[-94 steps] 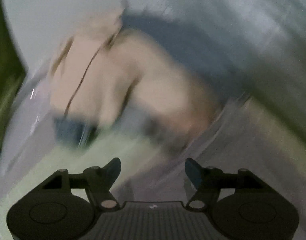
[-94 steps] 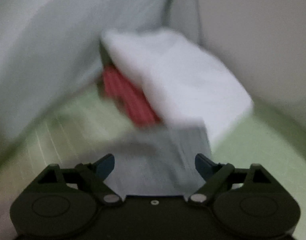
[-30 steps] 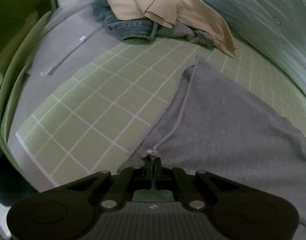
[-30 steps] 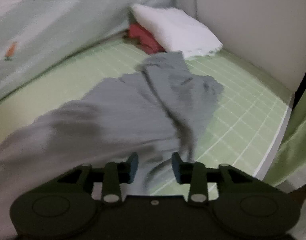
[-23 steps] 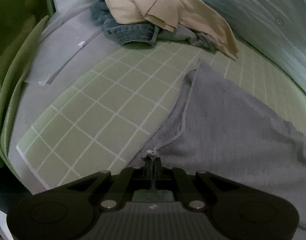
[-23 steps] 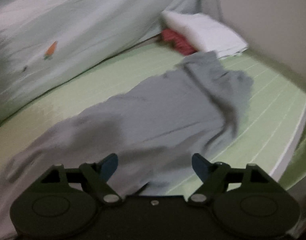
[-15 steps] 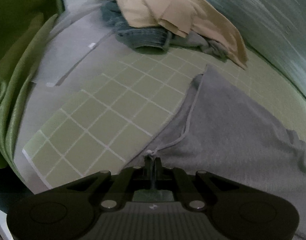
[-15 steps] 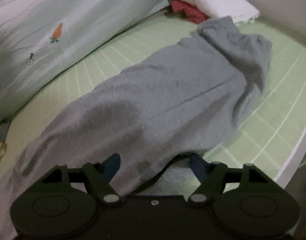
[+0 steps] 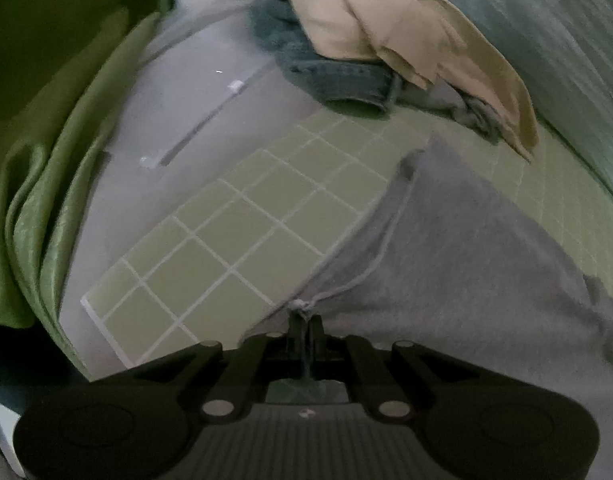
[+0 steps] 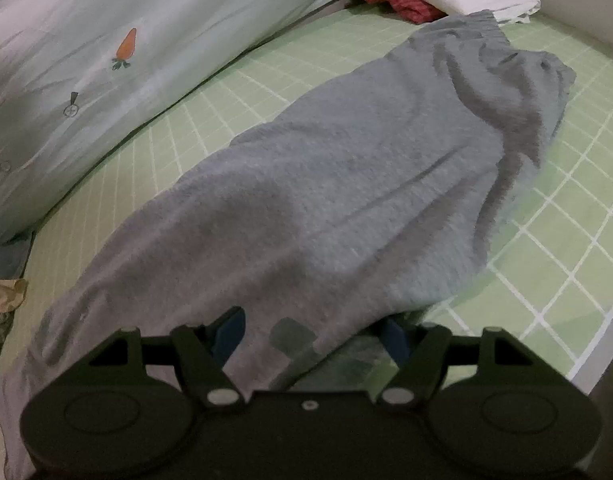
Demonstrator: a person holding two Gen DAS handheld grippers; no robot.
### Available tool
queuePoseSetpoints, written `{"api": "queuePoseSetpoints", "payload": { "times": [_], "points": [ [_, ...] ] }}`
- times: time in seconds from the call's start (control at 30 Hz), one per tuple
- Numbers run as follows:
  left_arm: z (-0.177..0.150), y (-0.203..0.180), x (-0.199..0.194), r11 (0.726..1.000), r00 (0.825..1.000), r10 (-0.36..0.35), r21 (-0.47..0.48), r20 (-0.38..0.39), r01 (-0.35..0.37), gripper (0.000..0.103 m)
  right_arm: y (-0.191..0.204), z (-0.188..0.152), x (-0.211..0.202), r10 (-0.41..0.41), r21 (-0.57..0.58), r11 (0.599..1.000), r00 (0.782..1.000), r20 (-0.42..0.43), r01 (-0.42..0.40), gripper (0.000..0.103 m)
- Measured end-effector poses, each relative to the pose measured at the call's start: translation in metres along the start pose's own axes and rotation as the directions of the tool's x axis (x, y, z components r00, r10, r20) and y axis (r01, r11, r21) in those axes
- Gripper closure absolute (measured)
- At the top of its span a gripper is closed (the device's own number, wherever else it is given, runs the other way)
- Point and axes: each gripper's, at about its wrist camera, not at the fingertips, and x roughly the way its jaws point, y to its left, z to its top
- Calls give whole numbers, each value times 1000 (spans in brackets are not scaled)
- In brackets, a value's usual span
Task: Fold clothes
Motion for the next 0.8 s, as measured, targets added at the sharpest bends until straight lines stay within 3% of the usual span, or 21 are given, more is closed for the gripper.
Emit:
{"api": "queuePoseSetpoints", "payload": {
  "times": [0.1, 0.17, 0.27, 0.43, 0.57, 0.7, 0.8],
  "points": [
    [3, 1, -12, 999, 999, -33, 9, 37, 33, 94, 1, 1, -1, -2, 4, 1000, 1000, -6, 2, 30],
    [7, 3, -21, 999, 996, -51, 9, 71, 50, 79, 1, 2, -1, 1, 12, 1000, 1000, -13, -1, 30],
    [13, 3, -29, 997, 992, -75, 44, 102, 71, 73, 2, 2, -1, 3, 12, 1000, 1000, -20, -2, 30],
    [13, -18, -8, 979, 997, -71, 194, 25, 65, 71, 12, 1, 1, 7, -10, 1000, 1000, -30, -7, 29],
    [6, -24, 5, 974, 995, -93, 205, -22, 96, 71, 19, 1, 1, 15, -24, 1000, 999, -34, -16, 32],
    [2, -27, 10, 971, 996, -84, 224, -28, 88, 71, 17, 1, 1, 6, -14, 1000, 999, -32, -7, 43],
    [3, -25, 10, 973, 997, -73, 216, -19, 76, 79, 15, 1, 0, -2, -4, 1000, 1000, -30, 2, 50]
  ]
}}
